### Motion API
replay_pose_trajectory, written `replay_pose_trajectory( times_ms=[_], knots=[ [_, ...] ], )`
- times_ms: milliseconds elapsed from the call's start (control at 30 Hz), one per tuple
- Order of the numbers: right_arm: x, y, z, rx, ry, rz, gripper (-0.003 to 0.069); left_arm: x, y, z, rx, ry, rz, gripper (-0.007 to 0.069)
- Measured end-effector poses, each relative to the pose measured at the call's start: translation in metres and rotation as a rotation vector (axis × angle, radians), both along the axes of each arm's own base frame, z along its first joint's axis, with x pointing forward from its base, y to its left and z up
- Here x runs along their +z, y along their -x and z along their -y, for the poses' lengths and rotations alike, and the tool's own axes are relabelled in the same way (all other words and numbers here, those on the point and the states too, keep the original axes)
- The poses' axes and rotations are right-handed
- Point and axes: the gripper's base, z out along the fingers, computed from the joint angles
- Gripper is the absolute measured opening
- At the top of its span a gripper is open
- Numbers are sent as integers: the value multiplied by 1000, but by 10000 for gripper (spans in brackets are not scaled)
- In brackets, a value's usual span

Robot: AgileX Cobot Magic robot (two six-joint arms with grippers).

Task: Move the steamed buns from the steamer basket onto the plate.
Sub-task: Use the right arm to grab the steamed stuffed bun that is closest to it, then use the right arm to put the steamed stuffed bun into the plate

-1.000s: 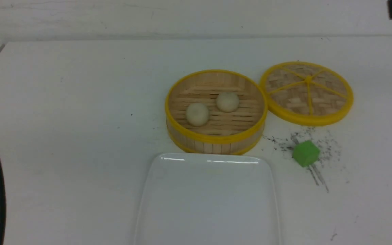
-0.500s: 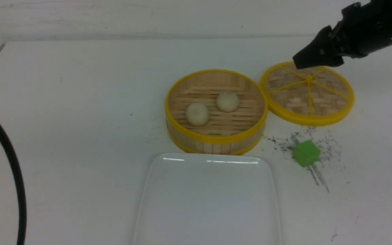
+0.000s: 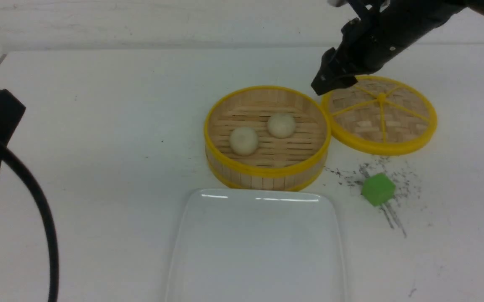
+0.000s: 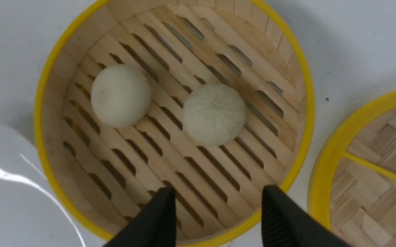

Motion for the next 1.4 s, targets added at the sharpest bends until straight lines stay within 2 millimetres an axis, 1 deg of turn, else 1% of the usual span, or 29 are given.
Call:
replay_pose_trajectory(
  times_ms=[67,100,200,233,400,500,700,833,900,1033,1133,1400],
  knots=[
    [-5,-8,-3,4,7,-21,353,-1,0,1,-8,-5,-12,303],
    [-4,-9,-3,6,6,-21,353,-1,0,1,-9,-2,-13,303],
    [-22,-24,-9,19,11,-75,353,-2,0,1,-15,-7,-25,303],
    [-23,-26,-10,21,9,-82,353,-3,0,1,-15,-12,-26,303],
    [-51,-41,-17,32,0,-147,353,-3,0,1,-15,-31,-27,303],
    [-63,-46,-20,30,-14,-166,353,-3,0,1,-15,-31,-28,303],
    [-75,-51,-34,61,-16,-116,353,-4,0,1,-15,-34,-28,303],
    [-86,-50,-51,92,-18,-104,353,-4,0,1,-14,-38,-28,303],
    [-96,-50,-60,101,-14,-113,353,-4,0,1,-11,-47,-27,303],
    [-103,-54,-60,90,2,-87,353,-4,0,1,-8,-56,-27,303],
    [-103,-59,-58,69,35,-32,353,-5,0,1,-7,-72,-26,303],
    [-105,-61,-52,56,131,-2,353,-5,0,0,3,-80,-26,303]
  ],
)
